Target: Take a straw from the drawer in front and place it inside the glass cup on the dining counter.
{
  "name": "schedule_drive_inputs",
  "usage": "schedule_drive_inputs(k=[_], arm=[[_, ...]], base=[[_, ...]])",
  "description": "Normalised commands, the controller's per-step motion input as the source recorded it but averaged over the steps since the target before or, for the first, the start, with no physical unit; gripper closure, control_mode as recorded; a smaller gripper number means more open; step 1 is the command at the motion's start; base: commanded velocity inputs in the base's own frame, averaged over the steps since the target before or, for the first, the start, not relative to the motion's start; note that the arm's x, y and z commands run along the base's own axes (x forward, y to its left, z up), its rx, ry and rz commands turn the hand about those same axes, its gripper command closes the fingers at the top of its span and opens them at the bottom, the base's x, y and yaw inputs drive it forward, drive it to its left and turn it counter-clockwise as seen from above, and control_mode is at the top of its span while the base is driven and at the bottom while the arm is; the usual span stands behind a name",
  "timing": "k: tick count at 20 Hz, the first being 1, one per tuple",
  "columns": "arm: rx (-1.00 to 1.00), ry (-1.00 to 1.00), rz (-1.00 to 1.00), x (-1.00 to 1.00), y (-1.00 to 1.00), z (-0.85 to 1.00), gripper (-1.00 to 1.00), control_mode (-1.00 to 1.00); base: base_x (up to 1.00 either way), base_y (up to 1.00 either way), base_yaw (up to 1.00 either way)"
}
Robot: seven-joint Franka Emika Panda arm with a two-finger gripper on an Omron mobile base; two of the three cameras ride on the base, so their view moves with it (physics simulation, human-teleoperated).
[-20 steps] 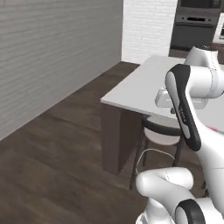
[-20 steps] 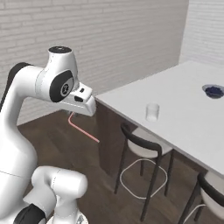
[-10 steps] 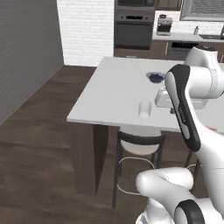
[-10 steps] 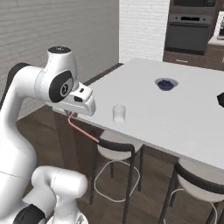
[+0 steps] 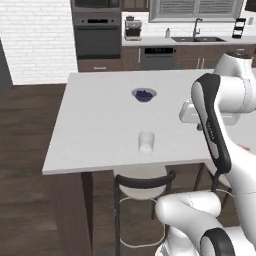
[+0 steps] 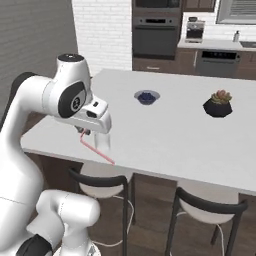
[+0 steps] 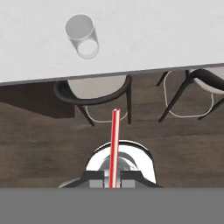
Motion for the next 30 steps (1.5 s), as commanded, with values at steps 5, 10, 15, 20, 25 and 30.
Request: schedule_drive_inputs(k=[5, 10, 15, 20, 25, 30], arm=[[0.00, 0.00, 0.00, 0.00, 0.00, 0.00, 1.00, 1.00], [0.00, 0.00, 0.00, 0.00, 0.00, 0.00, 1.00, 1.00], [0.07, 0.01, 0.00, 0.48, 0.00, 0.09, 1.00, -1.00], [0.29, -0.05, 0.07, 0.11, 0.00, 0.56, 1.00, -1.00], [0.36, -0.16, 0.12, 0.00, -0.01, 0.58, 1.00, -1.00], [0.37, -0.06, 0.11, 0.00, 0.02, 0.20, 1.00, -1.00]], base=[[0.75, 0.60, -0.10], [1.00, 0.27, -0.01], [0.40, 0.02, 0.00], [0.00, 0.00, 0.00], [0.00, 0.00, 0.00], [0.00, 0.00, 0.00]])
